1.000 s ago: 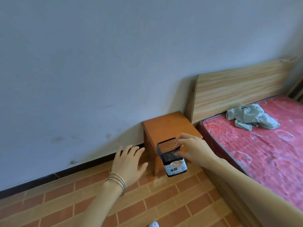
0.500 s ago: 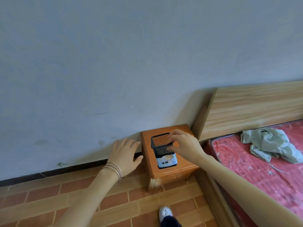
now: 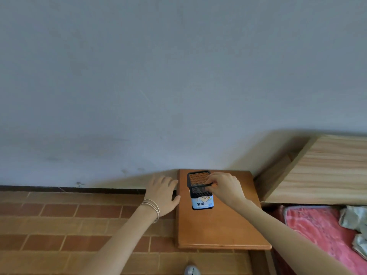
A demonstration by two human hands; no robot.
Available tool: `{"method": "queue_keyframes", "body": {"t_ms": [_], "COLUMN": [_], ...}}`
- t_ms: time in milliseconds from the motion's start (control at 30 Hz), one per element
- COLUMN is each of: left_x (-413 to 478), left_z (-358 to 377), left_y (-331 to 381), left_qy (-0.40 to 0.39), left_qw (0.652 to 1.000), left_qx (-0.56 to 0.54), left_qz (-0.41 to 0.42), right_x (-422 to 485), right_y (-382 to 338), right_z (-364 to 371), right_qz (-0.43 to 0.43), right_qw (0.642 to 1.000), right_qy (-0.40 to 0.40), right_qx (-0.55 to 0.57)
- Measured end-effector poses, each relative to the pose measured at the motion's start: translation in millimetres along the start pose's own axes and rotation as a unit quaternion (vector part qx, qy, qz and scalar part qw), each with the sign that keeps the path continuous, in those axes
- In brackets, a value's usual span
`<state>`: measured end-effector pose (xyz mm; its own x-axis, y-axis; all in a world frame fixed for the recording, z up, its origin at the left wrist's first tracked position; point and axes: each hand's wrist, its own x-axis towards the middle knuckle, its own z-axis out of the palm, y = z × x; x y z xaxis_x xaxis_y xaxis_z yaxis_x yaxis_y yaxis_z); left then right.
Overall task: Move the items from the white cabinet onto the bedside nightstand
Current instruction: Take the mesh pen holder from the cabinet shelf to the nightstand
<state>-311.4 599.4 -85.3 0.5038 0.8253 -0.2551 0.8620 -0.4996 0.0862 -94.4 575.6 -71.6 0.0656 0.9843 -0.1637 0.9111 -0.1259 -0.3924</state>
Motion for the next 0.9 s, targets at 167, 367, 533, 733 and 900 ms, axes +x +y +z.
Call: {"method": "queue_keyframes", "body": {"t_ms": [167, 367, 533, 733, 900], "left_x": [62.4, 131.4, 161.8, 185.5, 198.6], "left_z": [55.6, 151.0, 223.0, 268.3, 276.2], "left_y": [-6.3, -25.8, -41.7, -52.9, -49.7], "left_qy": [-0.057, -0.087, -0.094, -0.090, -0.068], "left_qw": [0.998, 0.996, 0.995, 0.995, 0.995], "left_qx": [-0.005, -0.015, -0.027, -0.035, -0.060], "left_qz": [-0.017, -0.014, -0.021, -0.033, -0.031], "right_x": [63.6, 126.6, 158.6, 183.0, 203.2], "right_y": [37.8, 95.1, 119.0, 127.7, 128.1], "right_z": [64.4, 161.3, 229.4, 270.4, 272.1], "right_qz": [0.042, 0.071, 0.016, -0.052, -0.062], "right_qw": [0.996, 0.991, 0.994, 0.988, 0.979], "right_qy": [-0.043, 0.007, 0.061, 0.141, 0.192], "right_qx": [0.065, 0.109, 0.091, 0.030, 0.013]}}
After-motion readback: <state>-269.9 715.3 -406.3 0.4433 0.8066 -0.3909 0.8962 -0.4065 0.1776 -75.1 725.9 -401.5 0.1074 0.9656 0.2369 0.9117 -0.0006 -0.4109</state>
